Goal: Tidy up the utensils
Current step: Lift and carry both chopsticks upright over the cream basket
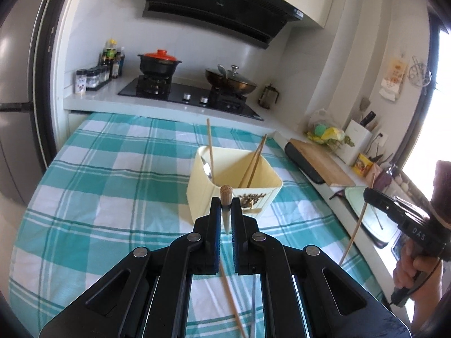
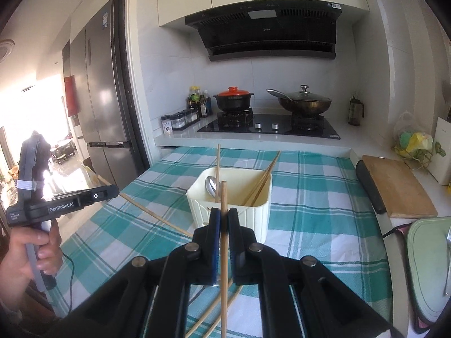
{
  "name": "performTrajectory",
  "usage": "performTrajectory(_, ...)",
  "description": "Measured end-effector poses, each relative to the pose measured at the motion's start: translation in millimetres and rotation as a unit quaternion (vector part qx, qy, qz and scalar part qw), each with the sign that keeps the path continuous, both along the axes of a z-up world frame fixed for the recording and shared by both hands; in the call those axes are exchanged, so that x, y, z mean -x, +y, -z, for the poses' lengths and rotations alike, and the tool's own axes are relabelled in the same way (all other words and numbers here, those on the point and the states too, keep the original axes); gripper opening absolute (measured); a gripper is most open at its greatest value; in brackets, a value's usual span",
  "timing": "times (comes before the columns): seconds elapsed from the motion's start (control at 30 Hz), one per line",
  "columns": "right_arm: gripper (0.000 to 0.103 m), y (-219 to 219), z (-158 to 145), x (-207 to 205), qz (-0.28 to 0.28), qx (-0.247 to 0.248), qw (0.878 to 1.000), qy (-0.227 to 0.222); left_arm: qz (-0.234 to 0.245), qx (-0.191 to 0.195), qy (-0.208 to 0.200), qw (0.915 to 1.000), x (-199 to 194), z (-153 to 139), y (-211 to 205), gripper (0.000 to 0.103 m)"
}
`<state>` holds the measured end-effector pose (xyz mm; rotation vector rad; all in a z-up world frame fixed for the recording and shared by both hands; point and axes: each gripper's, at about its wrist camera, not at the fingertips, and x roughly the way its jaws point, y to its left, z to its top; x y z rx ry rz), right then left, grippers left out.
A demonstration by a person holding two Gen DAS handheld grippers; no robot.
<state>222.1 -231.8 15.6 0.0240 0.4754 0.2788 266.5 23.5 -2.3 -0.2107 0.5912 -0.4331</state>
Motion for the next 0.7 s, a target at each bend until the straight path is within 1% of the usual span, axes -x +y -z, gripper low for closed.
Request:
performTrajectory(0.2, 0.006, -10, -5, -11, 0.008, -0.007, 1.0, -0.008, 0.012, -0.009, -0.018, 0.9997, 4, -22, -1, 0.004)
performTrajectory(0.3, 0.006, -11, -17, -22, 0.005, -0.018, 0.999, -0.026, 0.019, -0.007, -0.023, 0.9995, -2, -40, 0, 0.004)
performTrajectory(0.4, 0.006, -7, -37, -38, 0.005, -0.023, 0.998, -0.056, 0.018, -0.011, -0.039, 0.999, -10, -63, 2, 0.004)
performTrajectory(0.53, 0.006, 1, -75, -62, 0.005, -0.033, 0.995, -0.099, 0.013, -0.02, -0.06, 0.9979, -28, -91, 0, 0.004)
performTrajectory(0.6, 0.006, 8, -92, -77, 0.004, -0.029, 0.992, -0.127, 0.013, -0.025, -0.06, 0.9978, -42, -99, -3, 0.004)
performTrajectory(0.7, 0.006, 18, -107, -101, -0.003, -0.024, 0.987, -0.157, 0.016, -0.045, -0.049, 0.9977, -69, -103, -12, 0.004)
